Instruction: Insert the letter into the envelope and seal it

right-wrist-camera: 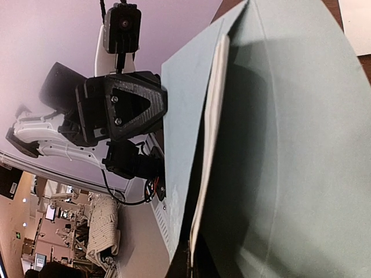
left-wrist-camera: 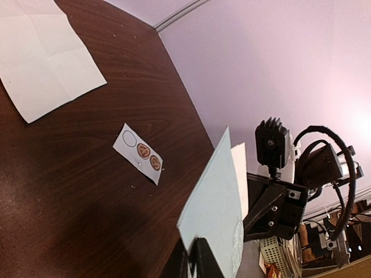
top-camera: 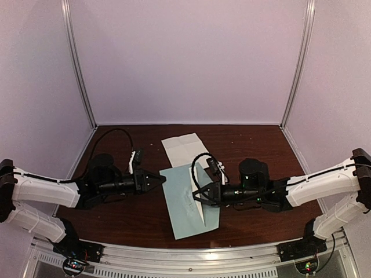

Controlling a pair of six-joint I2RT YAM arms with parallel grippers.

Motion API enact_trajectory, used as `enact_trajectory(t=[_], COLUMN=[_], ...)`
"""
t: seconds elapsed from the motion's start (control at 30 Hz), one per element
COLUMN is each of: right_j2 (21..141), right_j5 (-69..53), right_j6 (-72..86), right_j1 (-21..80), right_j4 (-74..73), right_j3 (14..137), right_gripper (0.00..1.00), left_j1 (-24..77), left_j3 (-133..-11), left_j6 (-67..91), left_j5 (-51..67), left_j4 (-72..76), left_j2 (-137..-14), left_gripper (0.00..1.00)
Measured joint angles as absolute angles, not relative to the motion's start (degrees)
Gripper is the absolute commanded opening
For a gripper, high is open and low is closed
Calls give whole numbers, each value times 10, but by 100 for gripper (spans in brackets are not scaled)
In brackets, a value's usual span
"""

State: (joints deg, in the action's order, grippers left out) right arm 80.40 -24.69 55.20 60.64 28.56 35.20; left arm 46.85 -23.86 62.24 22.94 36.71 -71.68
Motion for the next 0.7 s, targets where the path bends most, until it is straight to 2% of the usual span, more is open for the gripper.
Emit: enact_trajectory(t=[0.03, 0.7], right_j2=[804, 805], right_j5=[-247, -255], right_j6=[552, 597], right_j1=[606, 594], right_j4=[285, 312], right_j3=[352, 315], right_gripper=[0, 0], left_j1=[468, 466], left_j3=[-238, -220], left_j6=[624, 627], left_j5=[230, 246], left_j4=[370, 394], left_j2=[-717, -704], left_gripper=[0, 0])
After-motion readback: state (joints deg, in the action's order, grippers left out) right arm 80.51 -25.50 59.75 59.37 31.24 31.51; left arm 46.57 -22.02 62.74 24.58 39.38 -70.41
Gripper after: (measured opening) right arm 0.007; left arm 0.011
